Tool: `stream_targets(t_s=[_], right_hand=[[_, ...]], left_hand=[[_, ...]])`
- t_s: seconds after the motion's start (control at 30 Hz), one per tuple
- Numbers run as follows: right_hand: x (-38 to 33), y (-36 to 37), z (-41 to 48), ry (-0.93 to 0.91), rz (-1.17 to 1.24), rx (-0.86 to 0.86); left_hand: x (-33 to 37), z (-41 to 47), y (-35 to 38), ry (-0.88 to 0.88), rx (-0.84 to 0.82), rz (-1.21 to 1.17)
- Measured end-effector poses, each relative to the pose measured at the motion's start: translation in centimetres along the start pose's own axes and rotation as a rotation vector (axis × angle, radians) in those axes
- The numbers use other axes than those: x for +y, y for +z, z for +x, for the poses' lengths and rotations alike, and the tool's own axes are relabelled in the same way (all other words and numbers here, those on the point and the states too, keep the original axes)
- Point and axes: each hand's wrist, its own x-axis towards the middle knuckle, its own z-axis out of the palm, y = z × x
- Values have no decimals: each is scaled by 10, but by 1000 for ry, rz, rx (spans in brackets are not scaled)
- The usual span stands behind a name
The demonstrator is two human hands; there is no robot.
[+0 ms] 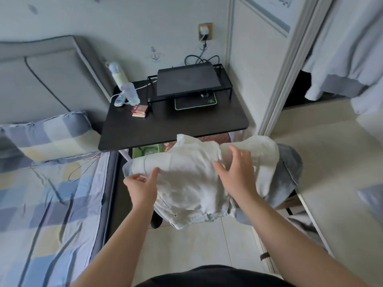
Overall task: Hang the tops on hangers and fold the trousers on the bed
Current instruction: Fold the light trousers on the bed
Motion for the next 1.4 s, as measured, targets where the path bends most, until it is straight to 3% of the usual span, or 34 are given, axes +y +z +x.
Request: stream_targets(t_s=[0.1, 0.23, 0.33, 0.47, 0.6, 0.77, 0.87, 1.03, 1.4], right_hand=[[-13, 5, 8, 20, 11, -7], [-24, 8, 11, -39, -79, 7], [-26, 11, 14, -66, -74, 23], [-27, 12, 13, -93, 13, 84], [-39, 8, 2, -152, 137, 137], [-75, -7, -9, -179, 311, 127], [-117, -16, -13, -278, 398, 99], [-210, -15, -23, -495, 492, 14], [-449, 94, -95, -862, 723, -302]], left_hand=[[-7, 12, -7, -14, -60, 24], [-11, 16, -12, -34, 53, 90], [-17, 22, -20, -18, -32, 70], [-25, 28, -35, 71, -82, 115], [-21, 25, -46, 186, -20, 151], [6, 26, -73, 391, -109, -29], [44, 28, -95, 487, -127, -166], [102, 38, -167, 612, -6, -379], [146, 87, -425, 811, 330, -565]])
